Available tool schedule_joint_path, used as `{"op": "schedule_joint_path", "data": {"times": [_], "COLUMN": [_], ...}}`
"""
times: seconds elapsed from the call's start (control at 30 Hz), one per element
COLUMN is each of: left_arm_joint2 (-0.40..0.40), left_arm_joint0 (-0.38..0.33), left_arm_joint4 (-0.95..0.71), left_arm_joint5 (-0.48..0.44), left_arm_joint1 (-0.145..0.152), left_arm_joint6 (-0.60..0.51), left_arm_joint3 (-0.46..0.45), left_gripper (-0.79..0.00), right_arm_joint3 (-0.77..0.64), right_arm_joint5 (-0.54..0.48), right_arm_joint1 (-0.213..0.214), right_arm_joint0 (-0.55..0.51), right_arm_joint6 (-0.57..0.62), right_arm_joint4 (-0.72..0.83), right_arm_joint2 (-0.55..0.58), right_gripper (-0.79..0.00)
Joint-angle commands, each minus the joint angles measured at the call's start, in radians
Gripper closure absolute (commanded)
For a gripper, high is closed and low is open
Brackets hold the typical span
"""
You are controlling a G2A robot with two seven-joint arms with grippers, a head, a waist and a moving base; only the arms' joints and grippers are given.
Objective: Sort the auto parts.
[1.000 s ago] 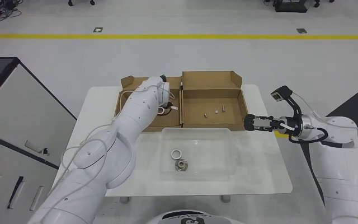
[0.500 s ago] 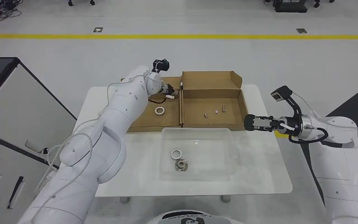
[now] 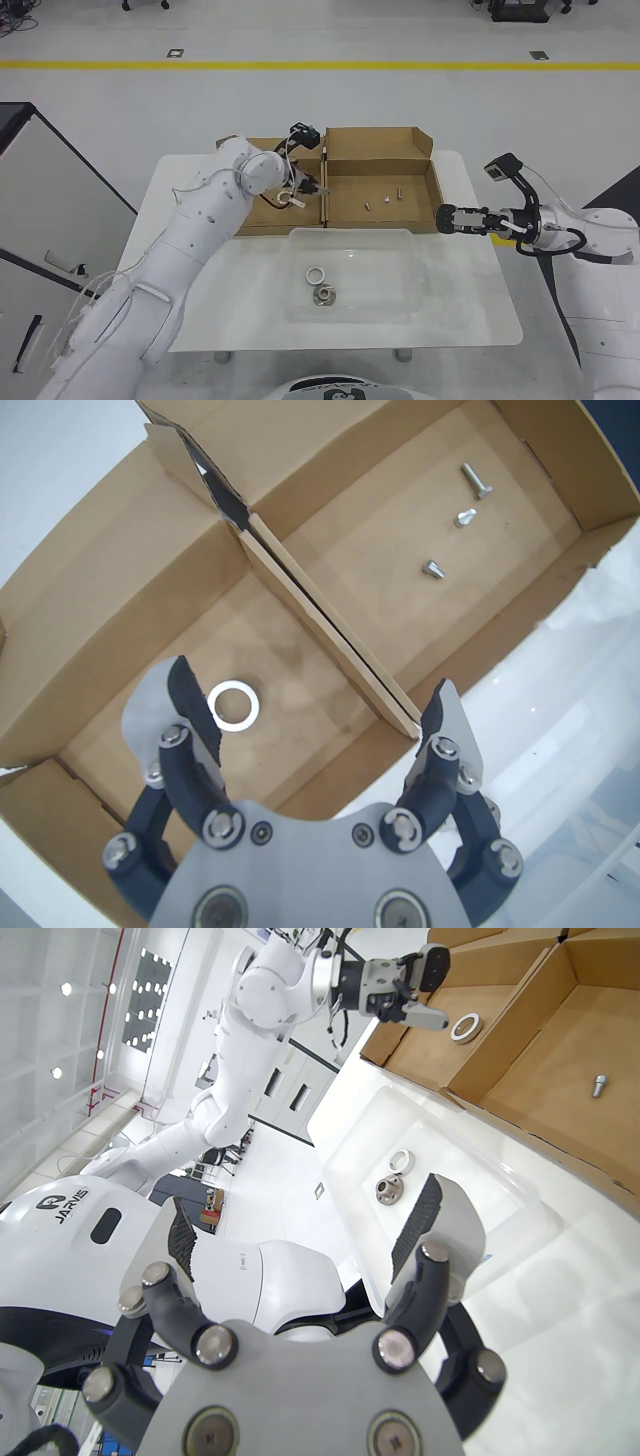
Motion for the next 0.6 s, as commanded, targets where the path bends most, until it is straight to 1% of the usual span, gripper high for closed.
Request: {"op": "schedule_joint_path", "data": {"times": [0.0, 0.1, 0.2, 0.43, 0.47, 0.57], "left_arm_joint2": [-0.084, -0.146, -0.175, -0.198, -0.201, -0.201], "left_arm_joint0": [0.11, 0.195, 0.24, 0.289, 0.291, 0.291], "left_arm_joint4": [0.022, 0.035, 0.018, -0.064, -0.072, -0.072], "left_arm_joint5": [0.001, -0.014, -0.067, -0.208, -0.221, -0.221], "left_arm_joint1": [0.036, 0.062, 0.077, 0.1, 0.102, 0.102], "left_arm_joint6": [-0.058, -0.097, -0.129, -0.216, -0.226, -0.226], "left_arm_joint3": [-0.186, -0.301, -0.361, -0.439, -0.444, -0.444], "left_gripper": [-0.785, -0.785, -0.785, -0.785, -0.785, -0.785], "right_arm_joint3": [0.0, 0.0, 0.0, 0.0, 0.0, 0.0], "right_arm_joint5": [0.0, 0.0, 0.0, 0.0, 0.0, 0.0], "right_arm_joint1": [0.0, 0.0, 0.0, 0.0, 0.0, 0.0], "right_arm_joint0": [0.0, 0.0, 0.0, 0.0, 0.0, 0.0], "right_arm_joint6": [0.0, 0.0, 0.0, 0.0, 0.0, 0.0], "right_arm_joint4": [0.0, 0.0, 0.0, 0.0, 0.0, 0.0], "right_arm_joint2": [0.0, 0.0, 0.0, 0.0, 0.0, 0.0], "right_gripper": [-0.785, -0.785, -0.785, -0.785, -0.785, -0.785]}}
